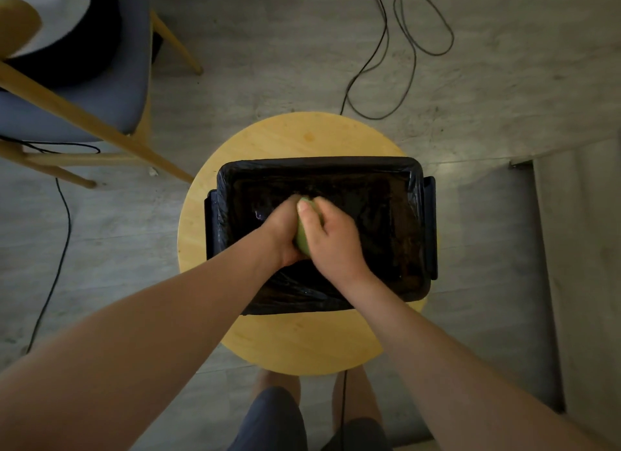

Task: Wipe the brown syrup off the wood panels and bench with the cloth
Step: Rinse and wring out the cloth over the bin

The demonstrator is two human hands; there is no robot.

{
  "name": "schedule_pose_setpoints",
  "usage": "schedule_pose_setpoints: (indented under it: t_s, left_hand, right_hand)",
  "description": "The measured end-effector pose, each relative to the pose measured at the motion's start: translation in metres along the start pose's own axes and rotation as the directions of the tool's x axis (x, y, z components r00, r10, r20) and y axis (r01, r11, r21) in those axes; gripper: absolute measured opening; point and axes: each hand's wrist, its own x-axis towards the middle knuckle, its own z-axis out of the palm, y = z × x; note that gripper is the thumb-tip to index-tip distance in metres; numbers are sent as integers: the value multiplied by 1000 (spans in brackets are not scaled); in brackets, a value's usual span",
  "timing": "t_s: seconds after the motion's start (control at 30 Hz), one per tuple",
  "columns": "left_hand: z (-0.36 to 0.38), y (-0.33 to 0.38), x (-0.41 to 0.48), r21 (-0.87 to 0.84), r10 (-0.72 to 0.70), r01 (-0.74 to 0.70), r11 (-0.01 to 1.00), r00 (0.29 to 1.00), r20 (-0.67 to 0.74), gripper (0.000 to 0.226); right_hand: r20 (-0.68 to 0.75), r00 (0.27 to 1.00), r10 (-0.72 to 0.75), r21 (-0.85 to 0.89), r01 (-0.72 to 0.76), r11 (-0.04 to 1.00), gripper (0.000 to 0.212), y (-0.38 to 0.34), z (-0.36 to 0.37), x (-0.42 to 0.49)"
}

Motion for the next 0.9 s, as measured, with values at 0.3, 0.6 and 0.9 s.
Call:
schedule_pose_setpoints:
  t_s: [0.3, 0.6, 0.9]
  left_hand:
    - [3, -1, -14, -139, 75, -82, 987, 996, -54, 34]
    - [-1, 10, -12, 670, 277, -142, 729, 956, -99, 65]
    - [-4, 9, -10, 934, 379, -356, 36, 869, 317, 85]
  right_hand:
    - [-73, 974, -215, -456, 159, 876, 48, 26, 15, 15]
    - [-142, 911, 386, -245, -410, 878, 44, 39, -13, 32]
    - [305, 802, 514, 550, -588, 593, 30, 12, -41, 19]
